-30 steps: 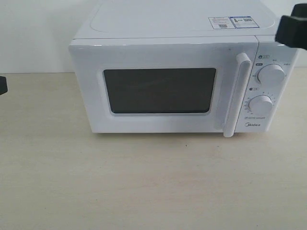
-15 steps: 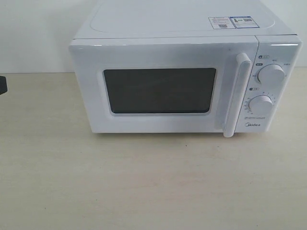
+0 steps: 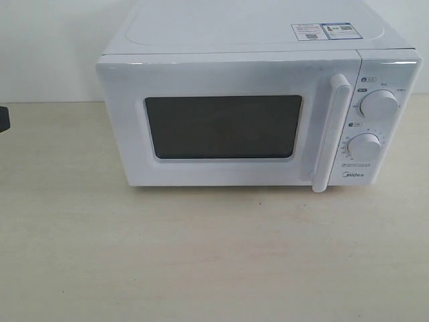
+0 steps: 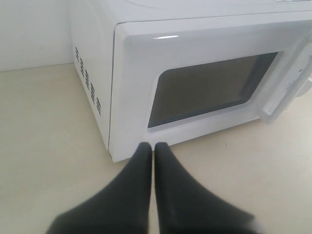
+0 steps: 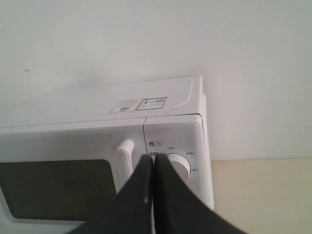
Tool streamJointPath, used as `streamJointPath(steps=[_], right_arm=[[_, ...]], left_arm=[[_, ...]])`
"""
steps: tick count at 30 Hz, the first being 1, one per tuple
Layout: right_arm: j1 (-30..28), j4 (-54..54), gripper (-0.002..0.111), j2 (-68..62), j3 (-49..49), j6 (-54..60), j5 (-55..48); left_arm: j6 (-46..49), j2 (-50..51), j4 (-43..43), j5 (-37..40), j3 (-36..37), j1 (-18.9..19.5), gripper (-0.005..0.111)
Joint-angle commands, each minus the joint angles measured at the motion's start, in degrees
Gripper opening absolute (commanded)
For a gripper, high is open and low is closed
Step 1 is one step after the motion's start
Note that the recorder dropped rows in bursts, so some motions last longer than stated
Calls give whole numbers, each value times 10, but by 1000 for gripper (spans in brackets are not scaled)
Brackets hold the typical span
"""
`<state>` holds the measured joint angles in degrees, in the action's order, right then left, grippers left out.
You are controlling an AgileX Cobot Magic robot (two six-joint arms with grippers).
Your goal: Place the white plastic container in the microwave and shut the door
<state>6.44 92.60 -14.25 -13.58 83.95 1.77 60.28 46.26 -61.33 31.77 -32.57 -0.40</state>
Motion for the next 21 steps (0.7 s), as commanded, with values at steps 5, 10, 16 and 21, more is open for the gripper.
streamJointPath(steps=[5,10,16,21], right_arm=[[-26,0,0,4,2,-1,-38],[-26,0,0,4,2,4,0],[-25,0,0,4,2,-1,4],[-25,0,0,14,2,-31,4]], left_arm=[[1,-1,-5,-7,2,-2,4],[1,-1,-5,-7,2,-2,4],[1,-1,-5,-7,2,-2,4],[1,-1,-5,-7,2,-2,4]])
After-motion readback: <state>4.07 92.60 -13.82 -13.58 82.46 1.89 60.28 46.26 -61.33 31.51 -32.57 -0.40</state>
